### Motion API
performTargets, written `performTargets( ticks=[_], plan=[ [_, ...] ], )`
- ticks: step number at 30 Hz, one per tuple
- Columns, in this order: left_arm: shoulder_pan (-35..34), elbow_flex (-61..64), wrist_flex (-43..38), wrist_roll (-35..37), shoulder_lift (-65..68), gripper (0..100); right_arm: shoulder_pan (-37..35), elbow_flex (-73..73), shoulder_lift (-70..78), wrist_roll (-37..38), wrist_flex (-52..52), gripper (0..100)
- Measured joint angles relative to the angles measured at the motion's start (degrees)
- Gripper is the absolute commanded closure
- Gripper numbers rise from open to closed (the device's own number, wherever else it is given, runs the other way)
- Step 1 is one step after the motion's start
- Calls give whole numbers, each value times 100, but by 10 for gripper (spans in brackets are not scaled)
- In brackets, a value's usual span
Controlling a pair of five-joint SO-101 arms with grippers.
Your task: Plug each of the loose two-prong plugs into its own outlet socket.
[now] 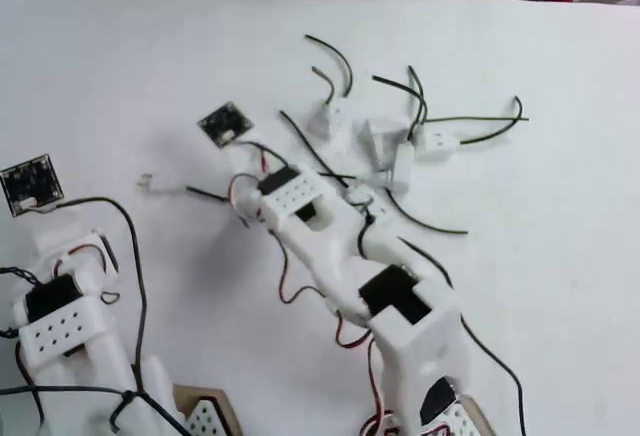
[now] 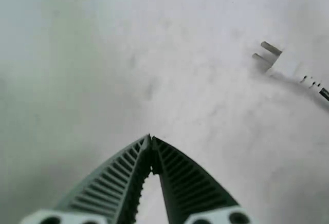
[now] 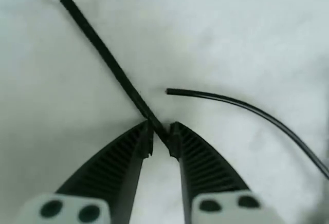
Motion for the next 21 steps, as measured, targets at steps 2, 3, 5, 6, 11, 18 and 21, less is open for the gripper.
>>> performTargets(
  ticks=[2,3,5,6,11,18,21],
  plan=[
    [0,0,0,0,0,976,9,-44,0,0,167,981],
    [0,0,0,0,0,976,35,-53,-26,0,246,981],
    [0,0,0,0,0,976,70,-35,-167,0,466,981],
    [0,0,0,0,0,976,88,-26,-246,0,598,981],
    [0,0,0,0,0,976,220,-9,-1020,0,1336,981],
    [0,0,0,0,0,976,510,-9,-2470,0,2295,981],
    [0,0,0,0,0,976,492,70,-2875,0,2470,961]
  ],
)
